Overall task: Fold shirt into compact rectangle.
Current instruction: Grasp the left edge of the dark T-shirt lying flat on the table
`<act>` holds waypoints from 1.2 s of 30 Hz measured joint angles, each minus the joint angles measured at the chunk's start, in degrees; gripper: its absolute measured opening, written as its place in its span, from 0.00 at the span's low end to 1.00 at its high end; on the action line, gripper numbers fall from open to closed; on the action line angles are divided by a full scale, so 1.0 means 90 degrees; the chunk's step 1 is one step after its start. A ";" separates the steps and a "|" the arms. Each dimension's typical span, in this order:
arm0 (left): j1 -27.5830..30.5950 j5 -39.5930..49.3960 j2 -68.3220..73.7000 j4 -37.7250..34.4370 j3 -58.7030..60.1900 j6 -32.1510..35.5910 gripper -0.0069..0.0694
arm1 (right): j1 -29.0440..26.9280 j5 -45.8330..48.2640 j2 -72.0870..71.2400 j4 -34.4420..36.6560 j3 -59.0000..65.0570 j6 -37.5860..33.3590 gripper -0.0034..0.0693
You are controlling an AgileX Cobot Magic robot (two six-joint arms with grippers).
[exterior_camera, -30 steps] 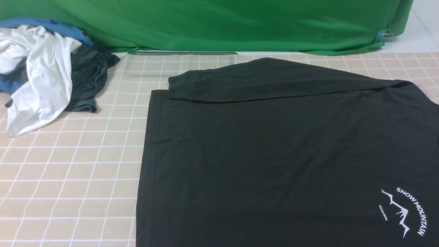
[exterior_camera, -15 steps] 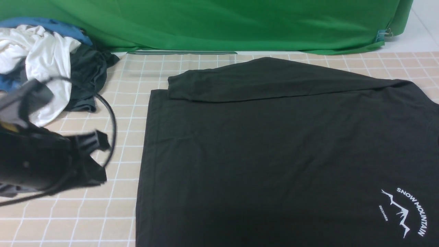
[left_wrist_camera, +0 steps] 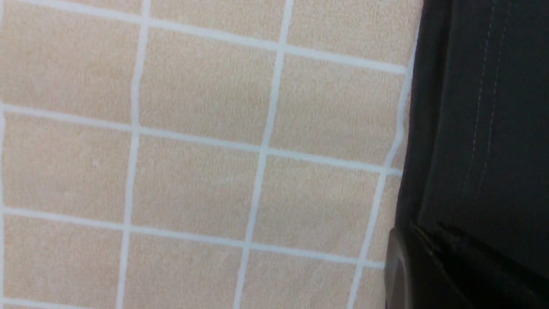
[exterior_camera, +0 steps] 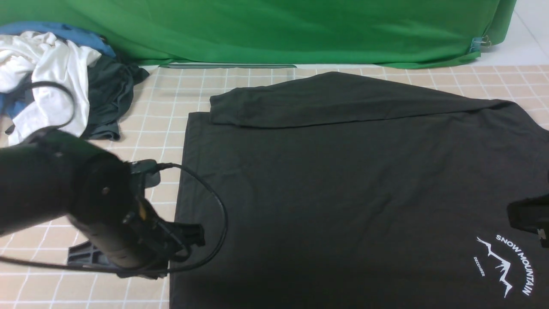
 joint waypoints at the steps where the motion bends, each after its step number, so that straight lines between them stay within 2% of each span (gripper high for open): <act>1: -0.0002 -0.0014 0.0085 0.0000 -0.0054 -0.0028 0.21 | 0.0000 -0.0006 0.0000 0.0043 0.0000 0.0000 0.10; 2: -0.0007 -0.0090 0.0164 0.0000 -0.0121 -0.0077 0.27 | 0.0000 -0.0006 0.0000 0.0089 0.0000 0.0000 0.10; 3: -0.0007 -0.0105 0.0173 0.0000 -0.0121 -0.0085 0.28 | 0.0000 -0.0006 0.0000 0.0111 0.0000 0.0000 0.10; 4: -0.0007 -0.0232 0.0239 0.0000 -0.0160 -0.0144 0.36 | 0.0000 -0.0011 0.0000 0.0173 0.0007 -0.0006 0.10; 5: -0.0007 -0.0255 0.0247 0.0000 -0.0168 -0.0158 0.37 | 0.0000 -0.0011 0.0000 0.0183 0.0009 -0.0006 0.10; 7: -0.0007 -0.0468 0.0377 0.0000 -0.0181 -0.0205 0.51 | 0.0000 -0.0019 0.0000 0.0249 0.0017 -0.0012 0.10; 11: -0.0007 -0.0759 0.0651 0.0000 -0.0181 -0.0317 0.66 | 0.0000 -0.0019 0.0000 0.0329 0.0022 -0.0018 0.10; 14: -0.0007 -0.0947 0.0921 0.0000 -0.0181 -0.0418 0.70 | 0.0000 -0.0020 0.0000 0.0346 0.0022 -0.0033 0.10; 17: -0.0007 -0.1001 0.1049 0.0020 -0.0196 -0.0465 0.70 | 0.0000 -0.0020 0.0000 0.0352 0.0022 -0.0104 0.11; 19: -0.0007 -0.0986 0.1081 0.0057 -0.0227 -0.0474 0.65 | 0.0000 -0.0026 0.0000 0.0352 0.0022 -0.0178 0.11; 22: -0.0007 -0.0986 0.1100 0.0121 -0.0232 -0.0435 0.52 | 0.0000 -0.0026 0.0000 0.0359 0.0022 -0.0191 0.11; 24: -0.0007 -0.1057 0.1100 0.0135 -0.0234 -0.0316 0.32 | 0.0000 -0.0026 0.0000 0.0359 0.0022 -0.0191 0.11; 27: -0.0007 -0.1106 0.1082 0.0149 -0.0234 -0.0198 0.15 | 0.0000 -0.0033 0.0000 0.0359 0.0022 -0.0191 0.11; 32: 0.0053 -0.0844 0.0830 0.0407 -0.0234 -0.0224 0.13 | 0.0000 -0.0053 0.0000 0.0366 0.0022 -0.0198 0.12; 36: 0.0349 -0.0416 0.0353 0.0644 -0.0241 -0.0381 0.13 | 0.0000 -0.0093 0.0000 0.0366 0.0022 -0.0213 0.12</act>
